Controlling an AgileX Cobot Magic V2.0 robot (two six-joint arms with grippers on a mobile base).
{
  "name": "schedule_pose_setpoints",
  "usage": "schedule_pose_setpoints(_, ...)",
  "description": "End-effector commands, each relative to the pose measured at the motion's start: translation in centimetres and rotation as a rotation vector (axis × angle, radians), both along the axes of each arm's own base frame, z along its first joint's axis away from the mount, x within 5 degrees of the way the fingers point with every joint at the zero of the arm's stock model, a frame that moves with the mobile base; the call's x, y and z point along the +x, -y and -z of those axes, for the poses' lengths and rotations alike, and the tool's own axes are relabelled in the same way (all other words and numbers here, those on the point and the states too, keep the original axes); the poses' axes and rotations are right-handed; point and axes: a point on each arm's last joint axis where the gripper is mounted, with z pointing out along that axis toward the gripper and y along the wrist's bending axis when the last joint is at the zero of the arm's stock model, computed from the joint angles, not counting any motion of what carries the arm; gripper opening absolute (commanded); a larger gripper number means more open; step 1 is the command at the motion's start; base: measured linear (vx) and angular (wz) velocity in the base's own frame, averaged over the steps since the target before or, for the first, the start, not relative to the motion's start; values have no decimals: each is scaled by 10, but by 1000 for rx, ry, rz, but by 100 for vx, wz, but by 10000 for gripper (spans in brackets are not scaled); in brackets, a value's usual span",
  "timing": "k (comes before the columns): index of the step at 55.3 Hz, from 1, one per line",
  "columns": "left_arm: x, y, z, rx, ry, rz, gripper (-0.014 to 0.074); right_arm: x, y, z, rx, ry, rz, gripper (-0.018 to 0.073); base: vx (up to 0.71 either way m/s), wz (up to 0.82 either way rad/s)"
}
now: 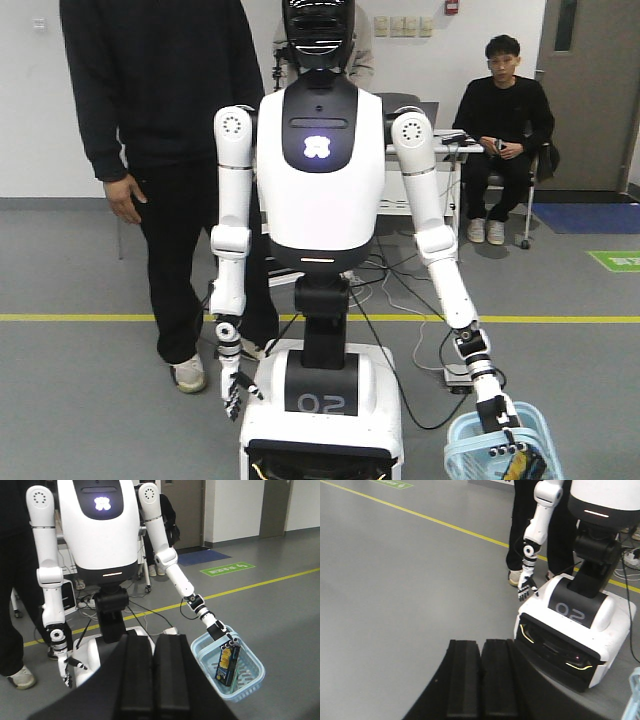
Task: Pick snacks and fruit into basket
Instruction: 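Withdraw both grippers from the basket, then turn and drive the base to the black fruit display stand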
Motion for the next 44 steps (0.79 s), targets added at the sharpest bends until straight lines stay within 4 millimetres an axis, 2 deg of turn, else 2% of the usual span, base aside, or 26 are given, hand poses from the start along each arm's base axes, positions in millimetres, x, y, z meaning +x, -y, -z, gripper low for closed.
schedule_pose_setpoints(1, 0, -1, -11, -27, 22, -8, 0, -1, -3, -14, 46, 51, -32, -7, -38, 40)
schedule_pose_setpoints(22, 0, -1, -11, -27, 22, -11, 0, -1, -3, -14, 46, 51, -32, -7, -31, 50)
schedule_pose_setpoints(44, 0, -1, -11, -27, 22, -11, 0, -1, -3, -14, 48, 49, -32, -7, -10, 57)
